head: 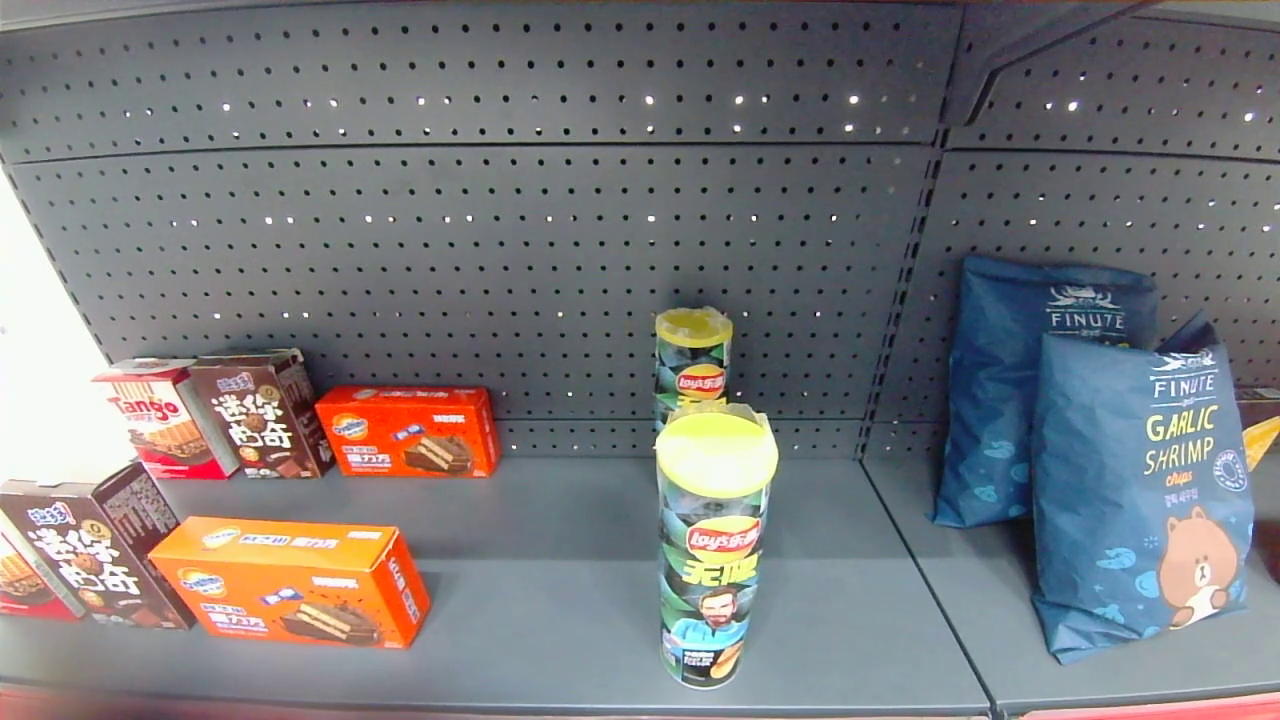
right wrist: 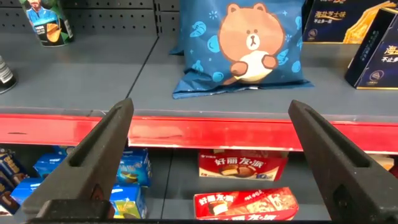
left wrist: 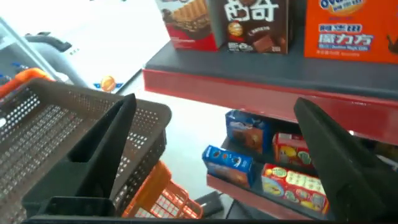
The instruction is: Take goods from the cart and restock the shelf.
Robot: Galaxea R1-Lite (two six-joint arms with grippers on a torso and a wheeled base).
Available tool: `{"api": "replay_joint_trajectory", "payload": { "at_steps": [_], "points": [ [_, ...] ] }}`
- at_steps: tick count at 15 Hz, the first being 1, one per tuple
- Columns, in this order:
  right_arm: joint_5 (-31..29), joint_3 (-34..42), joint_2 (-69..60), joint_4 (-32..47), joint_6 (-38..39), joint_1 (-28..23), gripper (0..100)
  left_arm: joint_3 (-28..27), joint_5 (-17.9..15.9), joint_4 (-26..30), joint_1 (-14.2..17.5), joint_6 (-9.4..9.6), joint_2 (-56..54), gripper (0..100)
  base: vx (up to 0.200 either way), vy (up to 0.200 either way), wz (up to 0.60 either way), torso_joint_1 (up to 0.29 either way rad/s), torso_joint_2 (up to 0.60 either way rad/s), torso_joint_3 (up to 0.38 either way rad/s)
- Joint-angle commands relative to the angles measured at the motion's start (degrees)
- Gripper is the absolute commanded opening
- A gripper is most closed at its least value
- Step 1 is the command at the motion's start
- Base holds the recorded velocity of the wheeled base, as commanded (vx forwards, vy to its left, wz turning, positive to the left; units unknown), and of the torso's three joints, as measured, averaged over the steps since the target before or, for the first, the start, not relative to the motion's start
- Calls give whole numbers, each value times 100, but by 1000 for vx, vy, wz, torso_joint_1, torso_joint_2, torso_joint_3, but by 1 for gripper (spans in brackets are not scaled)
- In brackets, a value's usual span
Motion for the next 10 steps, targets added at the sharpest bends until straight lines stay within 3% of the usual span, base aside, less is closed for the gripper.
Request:
{"api": "replay_joint_trajectory", "payload": {
  "at_steps": [1, 2, 3, 4, 5, 7, 8, 10],
  "points": [
    [-1, 0, 10, -1, -2, 4, 100, 73, -1425, -76, 375, -502, -346, 100, 0, 0, 0, 0, 0, 0],
    [8, 0, 10, -10, -2, 4, 100, 73, -2128, -41, 375, -643, -337, 100, 0, 0, 0, 0, 0, 0],
    [-1, 0, 10, -10, -2, 4, 100, 73, -2357, -32, 375, -678, -346, 100, 0, 0, 0, 0, 0, 0],
    [8, 0, 10, -1, -2, 4, 100, 64, -3077, 284, 375, -942, -346, 100, 0, 0, 0, 0, 0, 0],
    [8, 0, 10, -1, -2, 4, 100, -6, -3271, 478, 366, -942, -337, 100, 0, 0, 0, 0, 0, 0],
    [-1, 0, 10, -1, -2, 4, 100, 3, -3262, 425, 366, -933, -337, 100, 0, 0, 0, 0, 0, 0],
    [-1, 0, 10, -1, -2, 4, 100, 73, -2515, 232, 358, -933, -337, 100, 0, 0, 0, 0, 0, 0],
    [8, 0, 10, -1, -2, 4, 100, 73, -2550, 232, 314, -933, -346, 100, 0, 0, 0, 0, 0, 0]
  ]
}}
